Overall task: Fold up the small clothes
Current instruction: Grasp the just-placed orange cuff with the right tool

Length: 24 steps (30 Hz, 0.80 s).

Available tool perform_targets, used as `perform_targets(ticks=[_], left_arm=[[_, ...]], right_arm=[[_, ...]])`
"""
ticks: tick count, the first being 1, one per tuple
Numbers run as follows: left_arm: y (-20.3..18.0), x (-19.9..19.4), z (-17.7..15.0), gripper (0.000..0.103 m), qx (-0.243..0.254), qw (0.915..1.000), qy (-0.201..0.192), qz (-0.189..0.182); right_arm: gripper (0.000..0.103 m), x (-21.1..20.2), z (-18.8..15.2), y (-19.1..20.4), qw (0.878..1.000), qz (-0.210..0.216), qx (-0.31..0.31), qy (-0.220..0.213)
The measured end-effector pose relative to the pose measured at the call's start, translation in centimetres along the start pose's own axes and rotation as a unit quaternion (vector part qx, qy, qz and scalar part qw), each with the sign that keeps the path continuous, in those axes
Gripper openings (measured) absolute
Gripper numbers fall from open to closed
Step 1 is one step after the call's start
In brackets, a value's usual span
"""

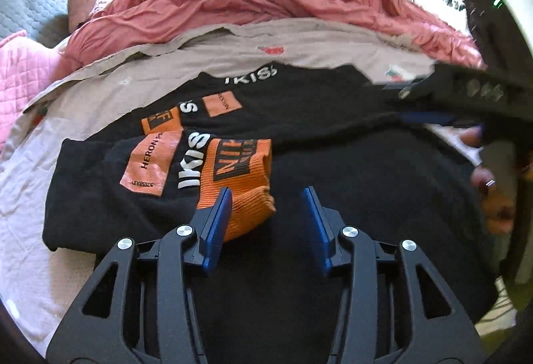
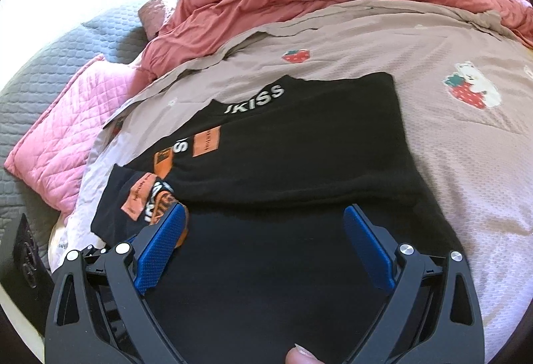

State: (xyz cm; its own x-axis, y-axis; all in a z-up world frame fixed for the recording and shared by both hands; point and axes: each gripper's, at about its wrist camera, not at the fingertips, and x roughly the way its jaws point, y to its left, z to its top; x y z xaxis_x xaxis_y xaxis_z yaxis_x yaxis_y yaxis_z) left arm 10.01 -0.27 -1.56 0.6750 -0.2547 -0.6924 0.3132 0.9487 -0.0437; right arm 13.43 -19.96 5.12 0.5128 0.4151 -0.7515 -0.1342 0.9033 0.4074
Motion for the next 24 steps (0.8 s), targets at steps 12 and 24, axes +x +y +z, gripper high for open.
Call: perform_targets(ticks=[12, 24], left_arm=[[10.1, -2.5, 0.5, 0.077, -0.146, 0.9773, -0.033, 0.15], [15.4, -3.9, -0.6, 0.092, -0.261, 0.9543, -0.047, 0.137]], right_arm=[[0.095, 4.3, -0.7, 5.4, 0.997, 0.045, -0.031, 0.06], [0.045, 8.6, -2.3, 9.2, 0.992, 0.058, -0.075, 0.079]])
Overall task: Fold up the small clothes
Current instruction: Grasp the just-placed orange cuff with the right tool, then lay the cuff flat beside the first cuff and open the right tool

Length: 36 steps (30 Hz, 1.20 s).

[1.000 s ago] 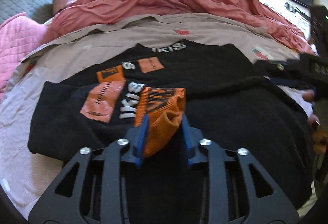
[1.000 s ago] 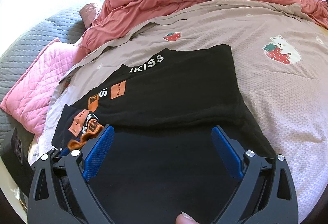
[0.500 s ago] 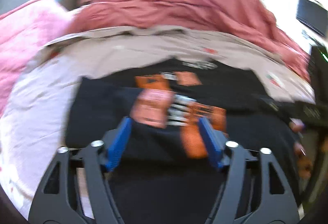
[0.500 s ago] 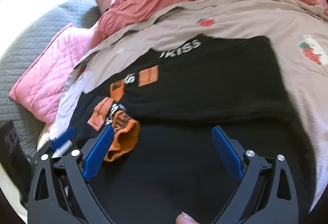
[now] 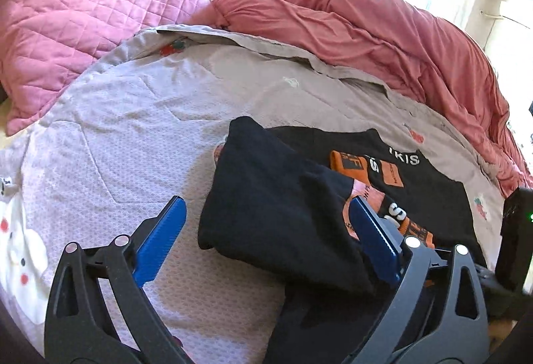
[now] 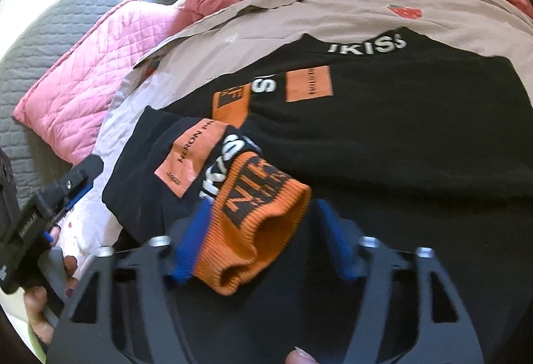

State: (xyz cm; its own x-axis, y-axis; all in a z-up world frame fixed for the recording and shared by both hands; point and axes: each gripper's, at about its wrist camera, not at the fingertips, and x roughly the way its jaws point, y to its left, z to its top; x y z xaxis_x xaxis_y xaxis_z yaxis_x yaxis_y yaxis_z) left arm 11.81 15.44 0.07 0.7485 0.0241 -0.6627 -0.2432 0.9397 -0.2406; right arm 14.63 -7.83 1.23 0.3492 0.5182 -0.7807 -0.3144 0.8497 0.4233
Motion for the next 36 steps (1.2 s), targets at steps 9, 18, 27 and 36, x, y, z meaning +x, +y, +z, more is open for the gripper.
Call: perform_targets(ticks=[9, 18, 27, 36], left_arm=[[0.0, -0.3, 0.1, 0.092, 0.003, 0.9999, -0.012, 0.003], [0.1, -0.7, 0.2, 0.093, 0.001, 0.9997, -0.024, 0.002], [-1.6, -0.2, -0.3, 0.093, 0.046, 0.9986, -0.021, 0.016], [-5.8, 1.7, 0.7, 0.093, 0.093, 0.9956, 0.004, 0.012]], right_arm=[[0.007, -2.7, 0.5, 2.4, 0.996, 0.01, -0.075, -0.051], [0.006, -10.0, 5.7, -0.2, 0.98, -0.07, -0.118, -0.142], [0.005, -10.6, 8.1, -8.0, 0.974, -0.171, -0.088, -0.121], [0.005, -8.4, 6.3, -11.5, 0.976, -0.189, -0.062, -0.087]])
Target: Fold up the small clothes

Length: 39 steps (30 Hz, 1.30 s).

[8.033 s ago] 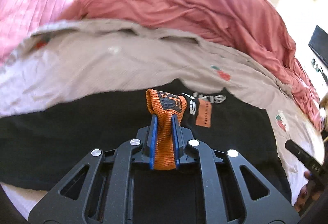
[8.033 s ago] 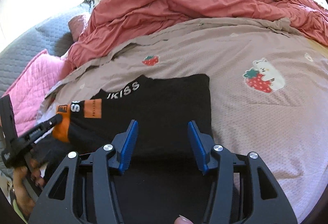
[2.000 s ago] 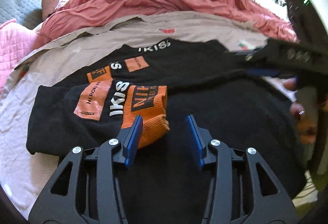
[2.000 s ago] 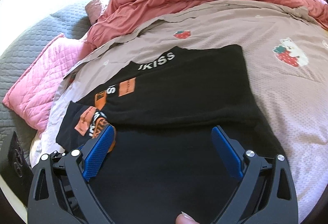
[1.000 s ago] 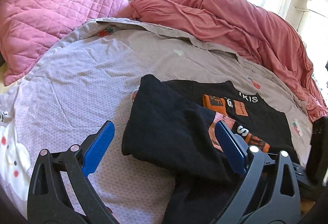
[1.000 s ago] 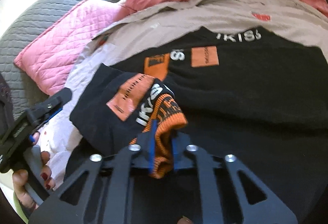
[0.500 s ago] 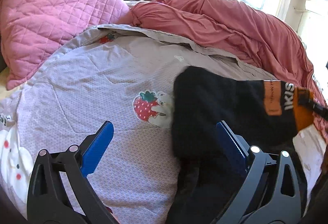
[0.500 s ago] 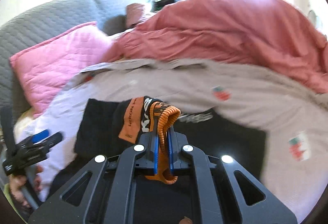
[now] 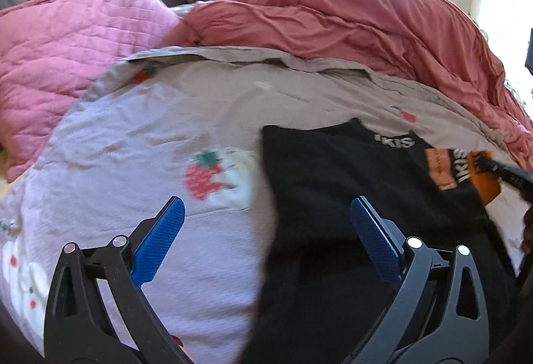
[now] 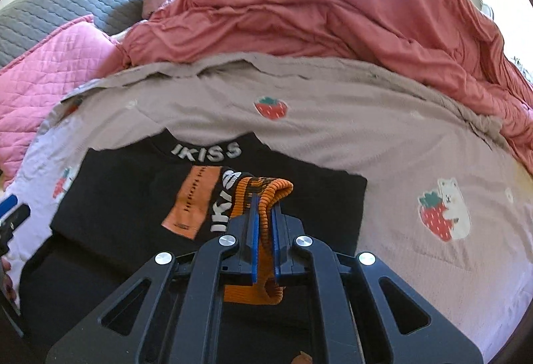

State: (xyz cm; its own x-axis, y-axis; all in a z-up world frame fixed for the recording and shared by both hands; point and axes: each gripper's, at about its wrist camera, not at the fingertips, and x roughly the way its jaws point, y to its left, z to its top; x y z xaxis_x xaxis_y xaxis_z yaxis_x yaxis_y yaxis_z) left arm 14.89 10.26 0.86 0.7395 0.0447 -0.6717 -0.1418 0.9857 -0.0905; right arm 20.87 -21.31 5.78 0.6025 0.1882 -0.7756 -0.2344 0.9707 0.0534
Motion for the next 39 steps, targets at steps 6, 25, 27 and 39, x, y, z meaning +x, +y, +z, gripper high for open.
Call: perform_targets(ticks=[6, 25, 27, 39], left_arm=[[-5.1, 3.9, 1.8, 0.071, 0.042, 0.9982, 0.042, -0.007], [-2.9, 7.0, -0.5, 0.082, -0.019, 0.9959, 0.064, -0.062], [-3.0, 5.8, -0.3, 0.082, -0.011, 0.9969, 0.049, -0.06], [-7.3, 1.1, -0.2, 0.082, 0.1, 0.9935, -0.043, -0.033]], right_arm=[[0.005, 1.2, -0.8, -1.2, 1.0, -0.006, 0.009, 0.018], [0.02, 1.7, -1.2, -3.6, 0.998, -0.055, 0.026, 0.025], [0.02, 0.6, -1.2, -3.3, 0.998, -0.049, 0.029, 0.012], [0.025, -0.8, -2.6, 2.9, 0.999, 0.02, -0.019, 0.016]])
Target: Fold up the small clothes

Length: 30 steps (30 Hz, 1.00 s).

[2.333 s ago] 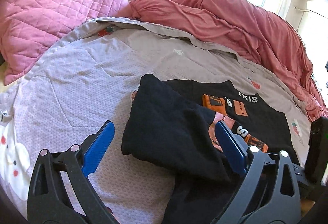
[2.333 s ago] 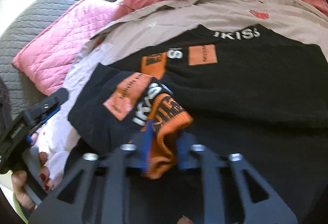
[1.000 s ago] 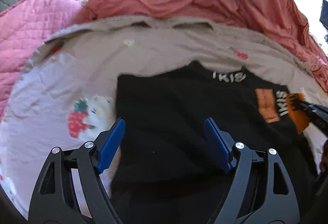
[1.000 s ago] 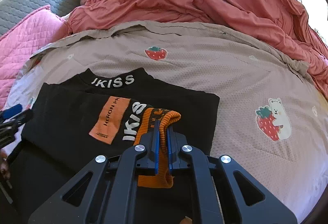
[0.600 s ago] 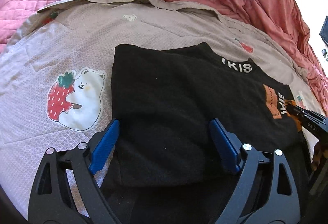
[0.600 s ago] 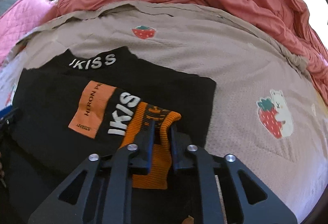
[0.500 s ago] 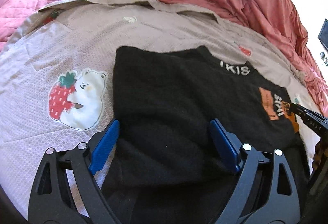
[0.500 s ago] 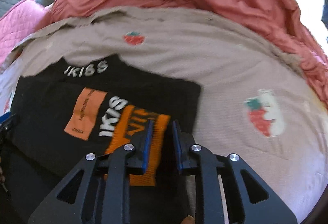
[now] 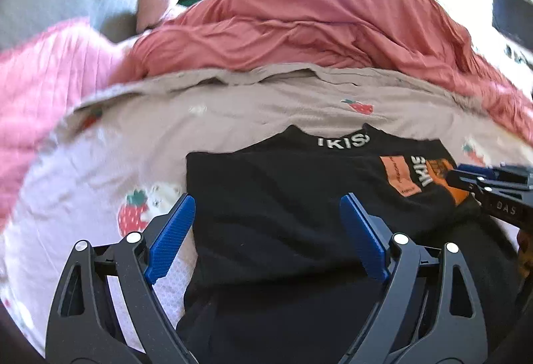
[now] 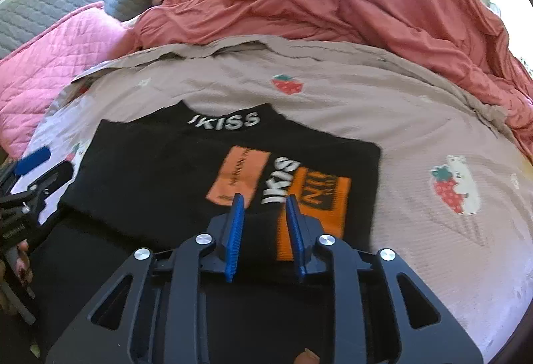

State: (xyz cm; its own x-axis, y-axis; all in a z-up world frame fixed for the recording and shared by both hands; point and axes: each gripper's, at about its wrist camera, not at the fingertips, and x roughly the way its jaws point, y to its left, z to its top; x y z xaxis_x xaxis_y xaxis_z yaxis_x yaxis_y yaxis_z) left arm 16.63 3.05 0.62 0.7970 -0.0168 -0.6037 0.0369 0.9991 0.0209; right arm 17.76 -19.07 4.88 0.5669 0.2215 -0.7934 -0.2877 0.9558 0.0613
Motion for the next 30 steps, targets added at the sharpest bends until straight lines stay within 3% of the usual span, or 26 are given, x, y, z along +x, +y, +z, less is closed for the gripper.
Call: perform_targets(ticks=[7, 13, 16, 27, 30], left_arm=[[-1.2, 2.2, -1.2, 0.082, 0.024, 0.9987, 0.043, -0.015], [-0.3, 4.7, -2.5, 0.082, -0.008, 0.9941, 0.102, -0.037], [-0.1, 4.7, -2.5, 0.082, -0.016, 0.9936, 0.102, -0.044], [0.2, 4.3, -2.3, 0.082, -0.027, 0.9934, 0.1, -0.048], [0.5, 3.8, -2.1, 0.082, -0.039, 0.9933, 0.095, -0.053]], right_arm=[[0.027, 1.3, -0.7, 0.4, 1.0, 0.002, 0.001, 0.016], [0.029, 2.9, -1.7, -1.0, 0.998, -0.015, 0.026, 0.049], [0.03, 3.5, -2.2, -2.1, 0.997, 0.001, 0.055, 0.056], [0.031, 3.3, -2.2, -2.0, 0.997, -0.003, 0.06, 0.052], [0.035, 2.7, -2.2, -2.0, 0.997, 0.001, 0.065, 0.047]])
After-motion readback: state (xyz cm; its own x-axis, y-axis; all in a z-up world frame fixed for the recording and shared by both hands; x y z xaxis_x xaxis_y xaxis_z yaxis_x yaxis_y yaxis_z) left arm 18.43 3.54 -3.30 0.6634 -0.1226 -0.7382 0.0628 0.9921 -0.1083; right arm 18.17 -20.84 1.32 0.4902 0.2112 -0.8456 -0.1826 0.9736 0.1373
